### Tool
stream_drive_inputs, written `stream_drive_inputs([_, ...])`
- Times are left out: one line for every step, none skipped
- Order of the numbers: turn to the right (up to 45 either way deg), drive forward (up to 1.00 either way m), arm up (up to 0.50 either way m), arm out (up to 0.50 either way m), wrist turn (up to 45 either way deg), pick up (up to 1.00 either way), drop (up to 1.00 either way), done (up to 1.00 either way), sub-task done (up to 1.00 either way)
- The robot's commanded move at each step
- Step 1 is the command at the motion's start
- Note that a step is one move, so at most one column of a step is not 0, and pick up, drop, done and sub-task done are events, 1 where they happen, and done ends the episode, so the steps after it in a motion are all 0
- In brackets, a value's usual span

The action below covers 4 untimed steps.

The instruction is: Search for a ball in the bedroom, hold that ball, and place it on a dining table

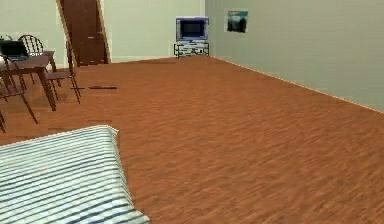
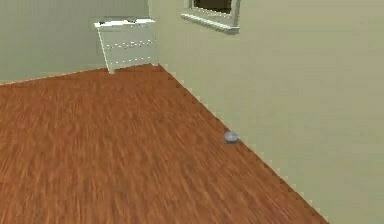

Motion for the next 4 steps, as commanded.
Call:
stream_drive_inputs([0.0,0.7,0.0,0.0,0.0,0.0,0.0,0.0,0.0])
stream_drive_inputs([-21.0,0.0,0.0,0.0,0.0,0.0,0.0,0.0,0.0])
stream_drive_inputs([0.0,0.45,0.0,0.0,0.0,0.0,0.0,0.0,0.0])
stream_drive_inputs([45.0,0.0,0.0,0.0,0.0,0.0,0.0,0.0,0.0])
